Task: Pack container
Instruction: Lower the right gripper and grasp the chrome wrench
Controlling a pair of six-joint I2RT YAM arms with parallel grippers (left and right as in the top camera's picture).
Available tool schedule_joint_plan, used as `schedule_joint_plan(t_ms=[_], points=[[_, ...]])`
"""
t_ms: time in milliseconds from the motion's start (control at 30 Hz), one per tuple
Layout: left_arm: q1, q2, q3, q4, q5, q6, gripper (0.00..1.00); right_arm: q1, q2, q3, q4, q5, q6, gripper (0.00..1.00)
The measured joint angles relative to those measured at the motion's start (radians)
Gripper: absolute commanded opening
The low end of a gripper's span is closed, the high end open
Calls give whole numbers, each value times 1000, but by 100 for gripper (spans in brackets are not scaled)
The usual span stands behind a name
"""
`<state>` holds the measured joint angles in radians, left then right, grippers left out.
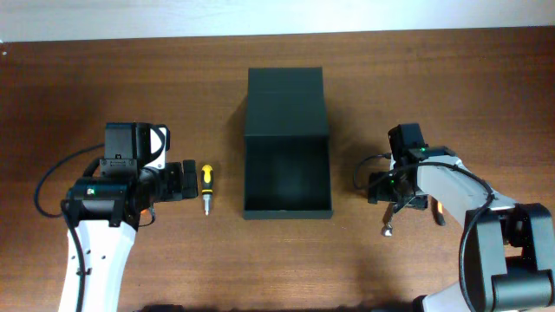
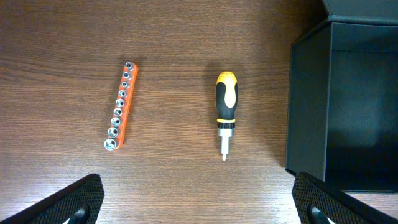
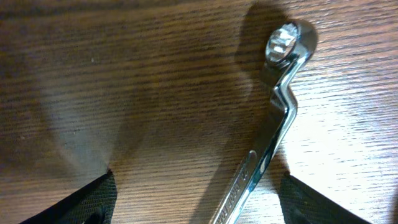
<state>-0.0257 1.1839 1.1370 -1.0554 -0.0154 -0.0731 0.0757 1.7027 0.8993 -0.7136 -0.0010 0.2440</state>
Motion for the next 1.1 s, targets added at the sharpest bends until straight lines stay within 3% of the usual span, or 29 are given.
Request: schedule_joint_plan(t_ms=[167, 567, 767, 1100], points=[[0, 0, 0, 0, 0, 0, 99, 0, 3, 3, 3, 3, 43, 68], [0, 0, 0, 0, 0, 0, 99, 0, 7, 8, -32, -11, 95, 31], [0, 0, 0, 0, 0, 0, 99, 0, 7, 8, -37, -16, 99, 18], [0, 0, 0, 0, 0, 0, 99, 0, 7, 8, -37, -28, 98, 6]])
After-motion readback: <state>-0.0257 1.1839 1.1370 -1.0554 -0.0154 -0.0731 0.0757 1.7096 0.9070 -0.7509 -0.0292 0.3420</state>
